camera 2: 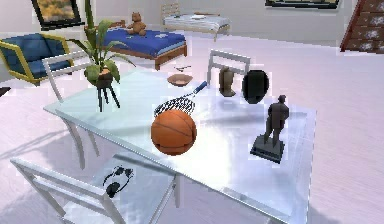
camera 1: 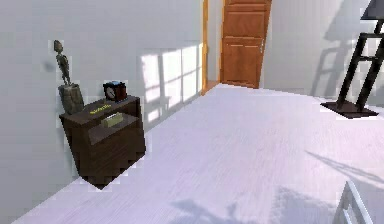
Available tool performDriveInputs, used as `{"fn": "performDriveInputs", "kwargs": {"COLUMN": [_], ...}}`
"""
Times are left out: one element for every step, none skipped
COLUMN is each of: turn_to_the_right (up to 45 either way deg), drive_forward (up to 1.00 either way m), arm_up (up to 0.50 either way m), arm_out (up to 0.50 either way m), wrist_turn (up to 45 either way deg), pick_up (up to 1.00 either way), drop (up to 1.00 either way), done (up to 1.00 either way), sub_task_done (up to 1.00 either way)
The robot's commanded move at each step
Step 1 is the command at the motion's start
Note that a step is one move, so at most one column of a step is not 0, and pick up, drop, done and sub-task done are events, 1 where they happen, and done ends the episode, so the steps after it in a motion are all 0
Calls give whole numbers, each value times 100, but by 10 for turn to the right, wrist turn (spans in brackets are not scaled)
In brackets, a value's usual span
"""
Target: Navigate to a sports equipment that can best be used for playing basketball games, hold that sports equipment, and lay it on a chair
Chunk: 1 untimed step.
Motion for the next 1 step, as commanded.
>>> {"fn": "performDriveInputs", "kwargs": {"turn_to_the_right": [0], "drive_forward": [0], "arm_up": [50], "arm_out": [0], "wrist_turn": [0], "pick_up": [0], "drop": [0], "done": [0], "sub_task_done": [0]}}
